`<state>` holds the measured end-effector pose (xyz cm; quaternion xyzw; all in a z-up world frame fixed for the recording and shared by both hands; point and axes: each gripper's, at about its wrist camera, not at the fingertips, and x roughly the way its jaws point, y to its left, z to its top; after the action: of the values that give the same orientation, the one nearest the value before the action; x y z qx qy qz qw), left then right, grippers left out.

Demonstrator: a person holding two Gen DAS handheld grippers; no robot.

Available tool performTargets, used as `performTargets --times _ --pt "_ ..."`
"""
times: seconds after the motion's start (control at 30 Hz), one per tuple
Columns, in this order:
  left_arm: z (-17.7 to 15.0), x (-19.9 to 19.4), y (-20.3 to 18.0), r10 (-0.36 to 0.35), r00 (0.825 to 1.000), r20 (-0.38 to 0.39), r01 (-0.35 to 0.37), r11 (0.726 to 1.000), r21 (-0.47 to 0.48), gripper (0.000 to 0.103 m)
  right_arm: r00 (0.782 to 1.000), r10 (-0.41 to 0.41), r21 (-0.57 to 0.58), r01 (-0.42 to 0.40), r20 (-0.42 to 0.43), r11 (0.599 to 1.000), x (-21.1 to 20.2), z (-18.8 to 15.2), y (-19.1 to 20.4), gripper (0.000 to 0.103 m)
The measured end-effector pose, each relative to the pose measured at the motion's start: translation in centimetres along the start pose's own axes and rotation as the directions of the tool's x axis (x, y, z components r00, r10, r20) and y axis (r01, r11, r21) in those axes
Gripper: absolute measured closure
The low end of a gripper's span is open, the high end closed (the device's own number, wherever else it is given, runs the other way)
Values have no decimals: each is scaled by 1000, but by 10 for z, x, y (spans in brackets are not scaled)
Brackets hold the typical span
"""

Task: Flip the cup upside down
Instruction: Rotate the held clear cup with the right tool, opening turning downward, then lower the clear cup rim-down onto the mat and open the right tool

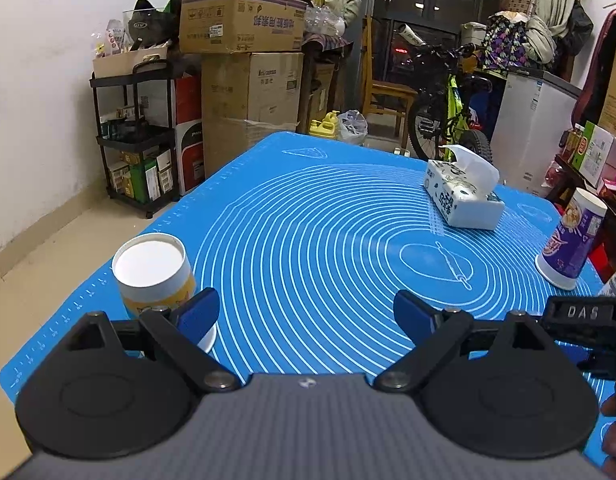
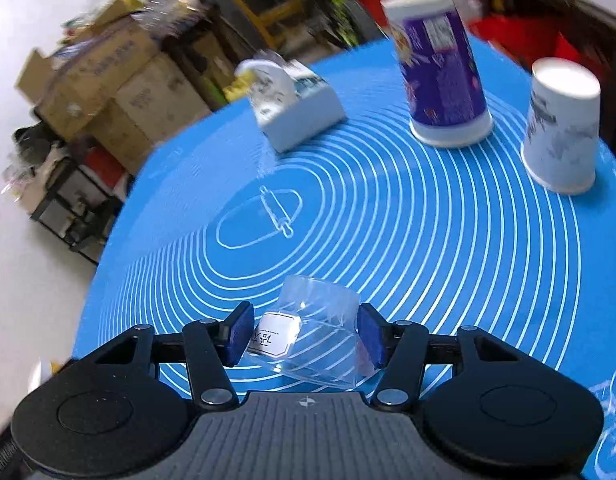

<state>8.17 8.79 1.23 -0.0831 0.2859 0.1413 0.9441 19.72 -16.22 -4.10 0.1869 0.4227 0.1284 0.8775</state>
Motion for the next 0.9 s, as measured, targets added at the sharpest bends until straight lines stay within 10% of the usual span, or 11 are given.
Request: performTargets --times 0.5,0.9 --pt "-27 -10 -7 -15 998 -53 19 998 62 10 984 33 -517 63 174 854 -31 -78 21 42" --pt "-40 -36 -22 -73 996 -44 79 985 156 10 978 43 -487 64 206 871 -72 -85 12 22"
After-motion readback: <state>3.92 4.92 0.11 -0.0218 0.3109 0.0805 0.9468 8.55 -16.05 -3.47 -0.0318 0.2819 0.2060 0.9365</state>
